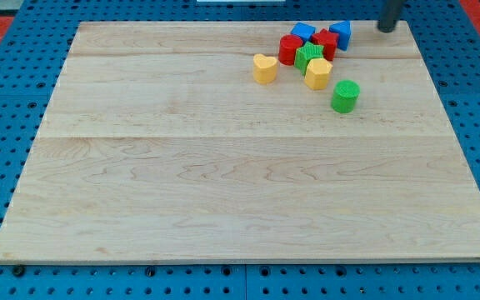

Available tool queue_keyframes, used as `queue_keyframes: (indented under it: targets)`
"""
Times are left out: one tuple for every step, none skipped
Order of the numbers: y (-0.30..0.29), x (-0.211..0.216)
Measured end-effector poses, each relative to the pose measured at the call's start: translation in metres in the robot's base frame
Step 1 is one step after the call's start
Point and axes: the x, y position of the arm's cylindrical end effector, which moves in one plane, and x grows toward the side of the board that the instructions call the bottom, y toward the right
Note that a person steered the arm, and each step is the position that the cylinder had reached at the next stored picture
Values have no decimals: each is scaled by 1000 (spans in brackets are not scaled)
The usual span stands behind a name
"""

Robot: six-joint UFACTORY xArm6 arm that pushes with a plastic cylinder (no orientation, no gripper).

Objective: Move the red blocks and yellow heart away from the group of blocks

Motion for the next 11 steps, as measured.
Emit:
queue_keyframes:
  targets:
    - [-8, 16]
    - [-14, 25]
    - [-28, 29]
    - [-25, 27]
    - [-24, 23]
    - [-30, 19]
    - [-33, 19]
    - [-34, 19]
    - [-53, 19]
    - [-78, 26]
    - [-72, 38]
